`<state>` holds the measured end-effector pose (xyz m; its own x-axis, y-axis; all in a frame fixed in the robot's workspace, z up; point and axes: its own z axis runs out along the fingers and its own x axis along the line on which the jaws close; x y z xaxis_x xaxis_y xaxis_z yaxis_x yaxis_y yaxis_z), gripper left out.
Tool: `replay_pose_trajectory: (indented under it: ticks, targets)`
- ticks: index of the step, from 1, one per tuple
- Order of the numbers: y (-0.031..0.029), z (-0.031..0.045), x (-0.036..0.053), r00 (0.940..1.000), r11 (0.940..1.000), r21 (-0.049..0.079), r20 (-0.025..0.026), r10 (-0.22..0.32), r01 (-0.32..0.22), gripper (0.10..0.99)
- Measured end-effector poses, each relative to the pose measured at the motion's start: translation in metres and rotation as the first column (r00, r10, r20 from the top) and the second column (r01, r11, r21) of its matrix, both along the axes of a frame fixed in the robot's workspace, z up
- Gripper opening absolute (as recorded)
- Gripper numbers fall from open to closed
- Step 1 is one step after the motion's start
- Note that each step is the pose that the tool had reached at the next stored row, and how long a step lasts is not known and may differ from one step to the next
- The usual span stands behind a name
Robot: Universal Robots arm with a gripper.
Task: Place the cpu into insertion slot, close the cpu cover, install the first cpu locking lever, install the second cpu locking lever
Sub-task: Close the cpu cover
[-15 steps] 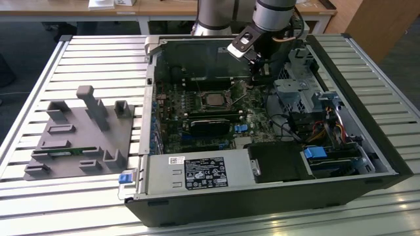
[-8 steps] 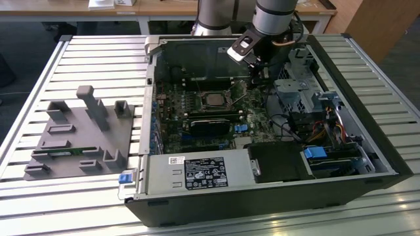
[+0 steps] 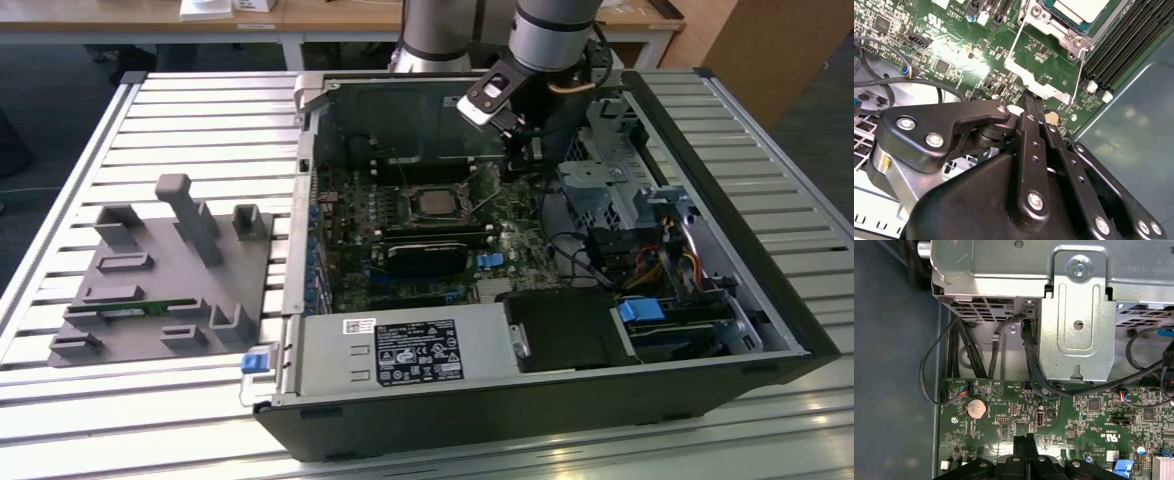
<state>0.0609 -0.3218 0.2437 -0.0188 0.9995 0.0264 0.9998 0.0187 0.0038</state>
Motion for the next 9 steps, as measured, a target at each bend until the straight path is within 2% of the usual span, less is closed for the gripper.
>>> replay_pose_trajectory:
  ticks: [9]
  targets:
    - [0.0000,-0.0001,-0.0023,1.0000,1.0000,0.000,0.0000,0.000,0.000,0.106]
